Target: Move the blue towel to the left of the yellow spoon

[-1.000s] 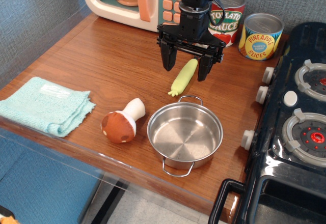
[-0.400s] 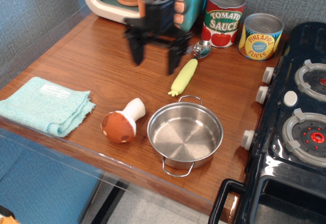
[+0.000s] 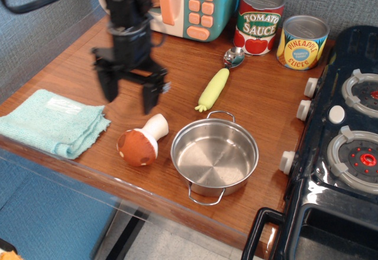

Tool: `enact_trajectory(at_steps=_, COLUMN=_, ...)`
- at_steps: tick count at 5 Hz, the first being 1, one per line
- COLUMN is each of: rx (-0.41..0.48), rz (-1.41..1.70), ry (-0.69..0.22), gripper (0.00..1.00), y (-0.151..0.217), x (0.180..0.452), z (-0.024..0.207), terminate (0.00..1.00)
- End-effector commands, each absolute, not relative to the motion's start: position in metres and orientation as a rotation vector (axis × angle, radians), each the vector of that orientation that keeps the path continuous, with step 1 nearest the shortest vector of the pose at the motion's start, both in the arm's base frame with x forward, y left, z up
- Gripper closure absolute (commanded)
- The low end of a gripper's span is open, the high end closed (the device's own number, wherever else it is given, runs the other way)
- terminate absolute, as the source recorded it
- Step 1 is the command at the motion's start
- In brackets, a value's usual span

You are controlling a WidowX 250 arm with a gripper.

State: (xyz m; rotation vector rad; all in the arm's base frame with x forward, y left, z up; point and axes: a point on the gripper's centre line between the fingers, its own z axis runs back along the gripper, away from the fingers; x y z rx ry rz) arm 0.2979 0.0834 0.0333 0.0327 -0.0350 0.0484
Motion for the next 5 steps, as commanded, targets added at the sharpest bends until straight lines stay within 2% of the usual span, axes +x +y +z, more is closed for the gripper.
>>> enact_trajectory(at_steps=1, rx=0.043, rz=0.010, ry=-0.108, gripper=0.00, y=0.135, x=0.262, z=0.050, terminate=0.00)
enact_trajectory(at_steps=2, rx=0.051, rz=-0.014, ry=-0.102, gripper=0.00, y=0.149, x=0.251, z=0.048, terminate=0.00)
enact_trajectory(at_steps=3, rx=0.104, rz=-0.046, ry=-0.085, gripper=0.00, y=0.153, x=0.246, z=0.048, terminate=0.00)
enact_trajectory(at_steps=5, rx=0.135, rz=-0.125, ry=-0.002, gripper=0.00, y=0.159, x=0.247, z=0.022, terminate=0.00)
